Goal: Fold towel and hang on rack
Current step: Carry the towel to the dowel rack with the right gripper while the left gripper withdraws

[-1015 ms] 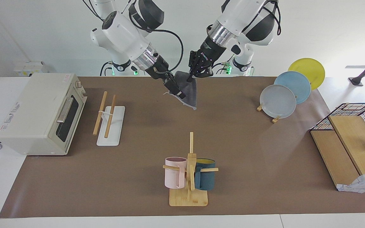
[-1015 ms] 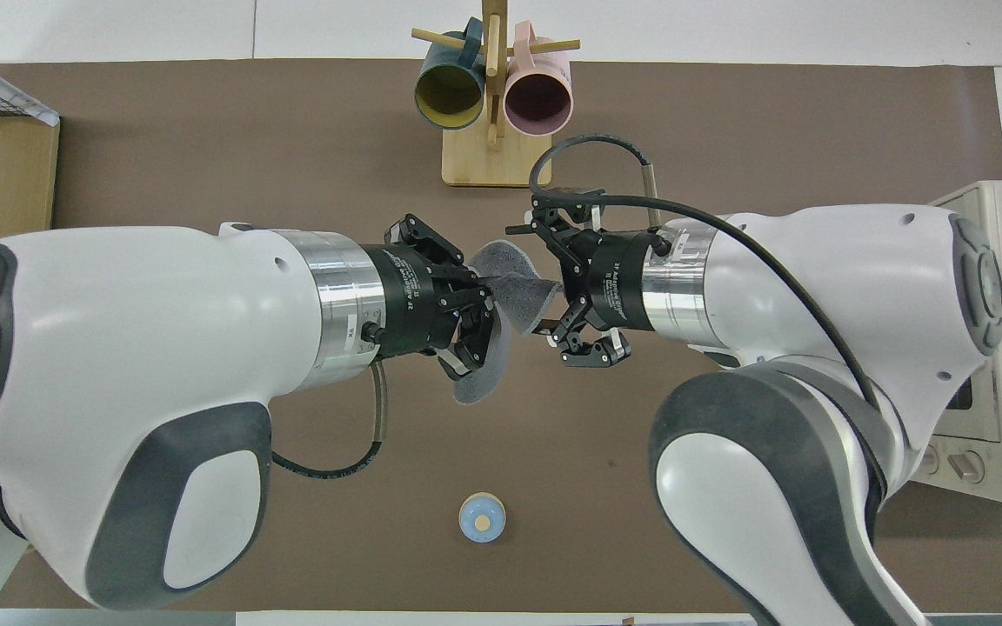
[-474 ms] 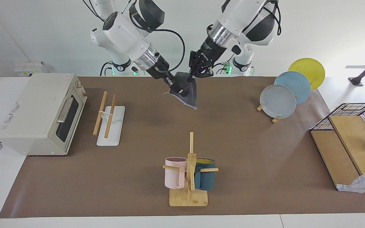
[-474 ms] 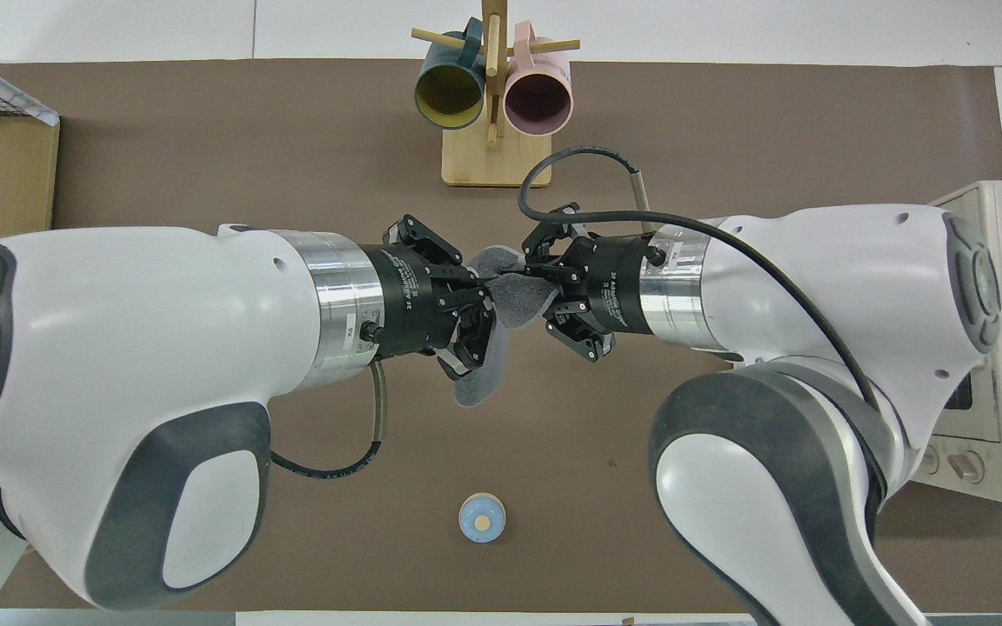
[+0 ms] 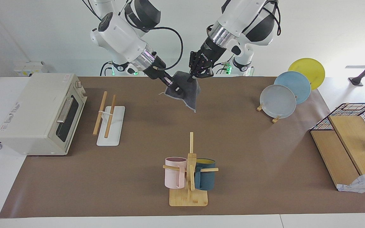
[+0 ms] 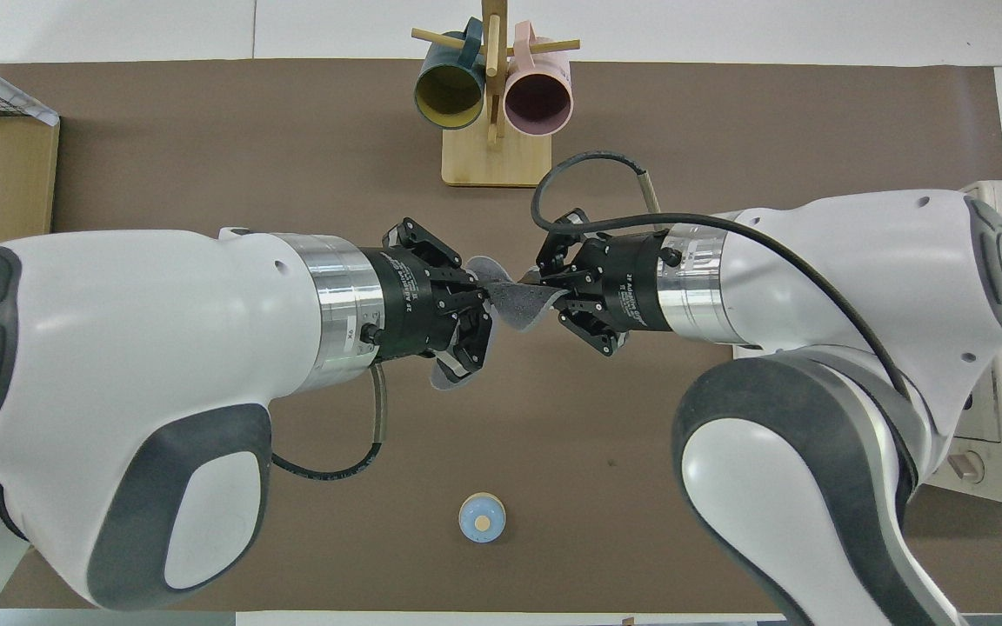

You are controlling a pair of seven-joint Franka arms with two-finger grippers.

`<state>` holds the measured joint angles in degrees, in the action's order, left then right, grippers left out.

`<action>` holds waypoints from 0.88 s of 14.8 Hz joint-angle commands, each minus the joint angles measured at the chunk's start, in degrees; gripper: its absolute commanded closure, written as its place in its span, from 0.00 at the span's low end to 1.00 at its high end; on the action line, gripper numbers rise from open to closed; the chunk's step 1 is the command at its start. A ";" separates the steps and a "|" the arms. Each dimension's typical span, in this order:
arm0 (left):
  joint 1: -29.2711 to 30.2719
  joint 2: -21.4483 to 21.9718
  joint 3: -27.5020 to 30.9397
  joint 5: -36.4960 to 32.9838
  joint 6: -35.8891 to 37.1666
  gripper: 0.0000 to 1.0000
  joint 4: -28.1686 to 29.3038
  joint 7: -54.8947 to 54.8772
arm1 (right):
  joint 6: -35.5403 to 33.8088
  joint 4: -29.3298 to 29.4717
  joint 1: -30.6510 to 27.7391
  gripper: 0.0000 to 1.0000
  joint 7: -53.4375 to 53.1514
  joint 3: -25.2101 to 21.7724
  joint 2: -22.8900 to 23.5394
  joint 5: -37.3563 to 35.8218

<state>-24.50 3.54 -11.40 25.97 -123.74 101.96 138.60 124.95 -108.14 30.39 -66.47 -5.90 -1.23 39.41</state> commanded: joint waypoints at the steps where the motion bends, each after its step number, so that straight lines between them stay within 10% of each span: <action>1: -0.90 2.26 0.33 0.49 -1.15 0.00 2.46 -0.79 | -1.02 -0.14 -0.68 1.00 2.39 0.10 -0.52 1.20; 13: 6.28 2.79 0.59 -2.41 -0.10 0.00 3.95 -8.24 | -11.48 -11.71 -6.99 1.00 32.42 -0.16 -6.49 -15.32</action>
<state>-21.17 4.33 -10.75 24.01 -123.75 103.38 134.78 113.30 -113.08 26.37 -40.02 -6.41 -3.48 26.07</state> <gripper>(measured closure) 0.000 0.974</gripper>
